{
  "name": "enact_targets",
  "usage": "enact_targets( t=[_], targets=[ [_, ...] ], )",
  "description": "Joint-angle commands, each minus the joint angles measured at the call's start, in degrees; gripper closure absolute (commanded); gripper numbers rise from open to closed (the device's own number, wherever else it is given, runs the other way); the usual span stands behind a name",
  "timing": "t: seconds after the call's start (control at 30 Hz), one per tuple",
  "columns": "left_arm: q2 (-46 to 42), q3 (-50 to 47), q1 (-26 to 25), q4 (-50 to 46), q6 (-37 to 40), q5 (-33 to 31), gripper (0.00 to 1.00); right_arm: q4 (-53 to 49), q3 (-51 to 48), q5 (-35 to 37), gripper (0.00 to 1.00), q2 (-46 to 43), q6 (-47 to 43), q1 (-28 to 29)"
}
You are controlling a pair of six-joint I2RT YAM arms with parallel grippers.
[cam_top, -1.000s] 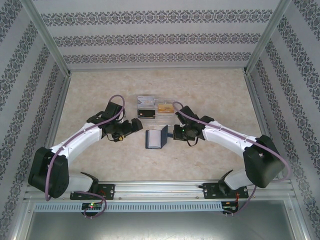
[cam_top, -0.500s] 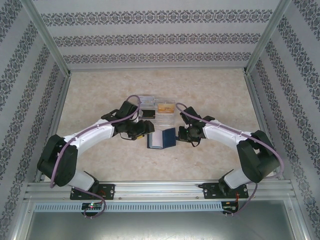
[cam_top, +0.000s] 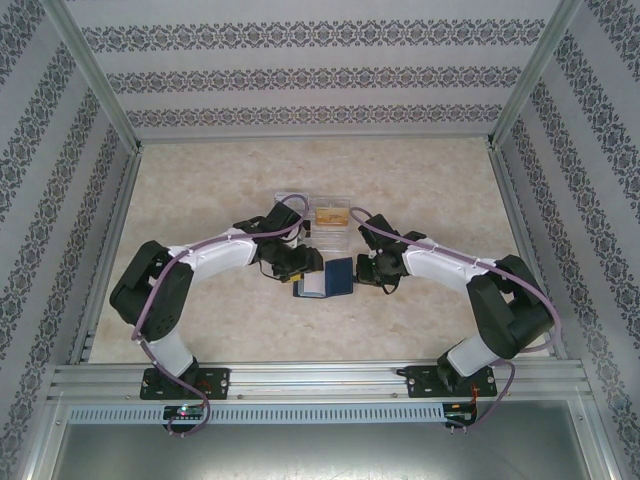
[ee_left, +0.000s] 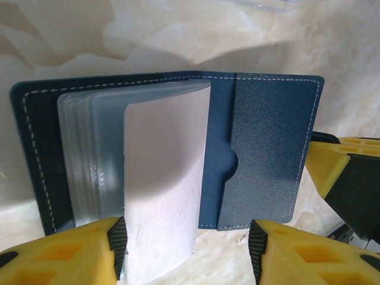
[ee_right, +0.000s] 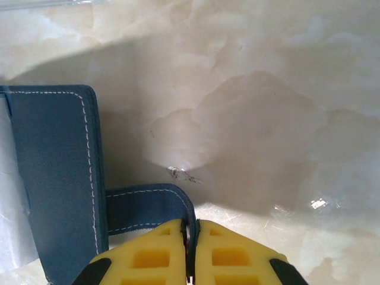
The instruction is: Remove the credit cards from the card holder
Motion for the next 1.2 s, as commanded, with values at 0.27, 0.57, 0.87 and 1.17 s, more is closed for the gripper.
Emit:
enact_targets(
  t=[0.27,0.57,0.87,1.17],
  targets=[
    [2.9,3.6,-0.7,-6.1,5.4,-1.0,0.3,-0.9,1.3,-0.3,0.91,1.2,1.3,-0.7],
    [6.5,6.4,-2.4,-6.7,6.6,-0.2,0.27,-0.5,1.1,-0.8,0.91,1.6,1.4,-0.6],
    [6.0,6.4,-3.3,-3.7,6.9,3.3,0.26,0.2,1.3,-1.4,0.91,1.5,2.0,-0.5],
    [3.6,7.1,-4.4,-1.5,7.3,5.3,0.25,0.5,1.1,-1.4,0.91,1.3,2.5,-0.4]
  ],
)
